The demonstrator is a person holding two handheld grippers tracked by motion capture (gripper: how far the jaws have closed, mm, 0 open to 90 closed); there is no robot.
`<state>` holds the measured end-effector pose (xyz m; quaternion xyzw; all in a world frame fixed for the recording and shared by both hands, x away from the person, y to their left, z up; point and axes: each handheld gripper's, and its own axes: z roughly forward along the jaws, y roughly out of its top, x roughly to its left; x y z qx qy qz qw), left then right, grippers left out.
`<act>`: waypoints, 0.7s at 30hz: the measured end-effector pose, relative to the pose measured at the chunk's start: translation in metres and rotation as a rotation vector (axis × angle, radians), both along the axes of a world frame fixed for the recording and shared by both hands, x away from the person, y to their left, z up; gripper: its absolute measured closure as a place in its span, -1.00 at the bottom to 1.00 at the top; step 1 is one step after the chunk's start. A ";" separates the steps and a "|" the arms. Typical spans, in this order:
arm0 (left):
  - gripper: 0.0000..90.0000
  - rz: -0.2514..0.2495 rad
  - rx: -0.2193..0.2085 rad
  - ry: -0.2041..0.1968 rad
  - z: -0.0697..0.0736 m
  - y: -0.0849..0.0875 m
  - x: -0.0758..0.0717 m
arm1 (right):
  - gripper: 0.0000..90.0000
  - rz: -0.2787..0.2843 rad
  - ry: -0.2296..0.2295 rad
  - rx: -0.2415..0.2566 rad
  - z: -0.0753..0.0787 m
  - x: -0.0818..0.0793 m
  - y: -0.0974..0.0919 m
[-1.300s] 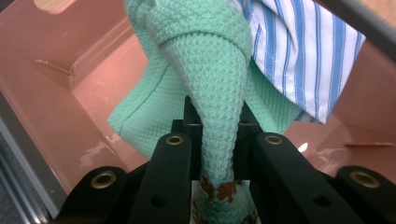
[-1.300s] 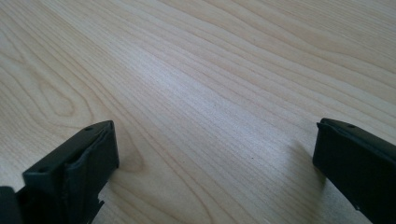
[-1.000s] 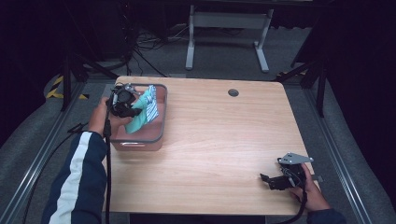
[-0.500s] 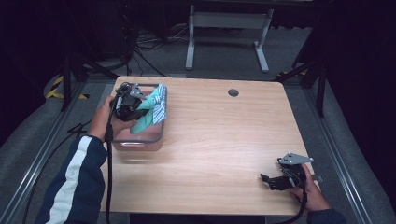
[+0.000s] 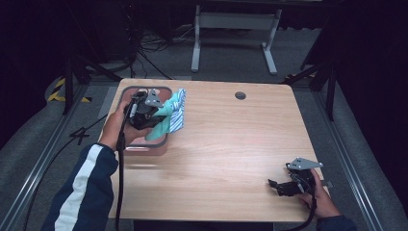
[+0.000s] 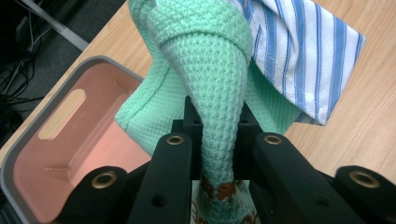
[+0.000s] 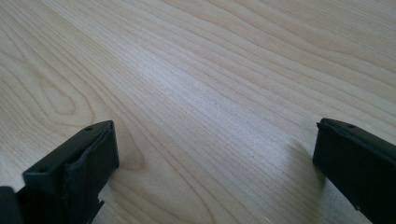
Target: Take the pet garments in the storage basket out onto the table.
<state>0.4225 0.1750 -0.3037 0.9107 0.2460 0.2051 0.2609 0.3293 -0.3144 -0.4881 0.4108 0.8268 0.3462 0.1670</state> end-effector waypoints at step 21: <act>0.81 -0.158 -0.020 0.045 -0.006 -0.067 -0.004 | -0.99 0.000 0.000 0.000 0.000 0.000 0.000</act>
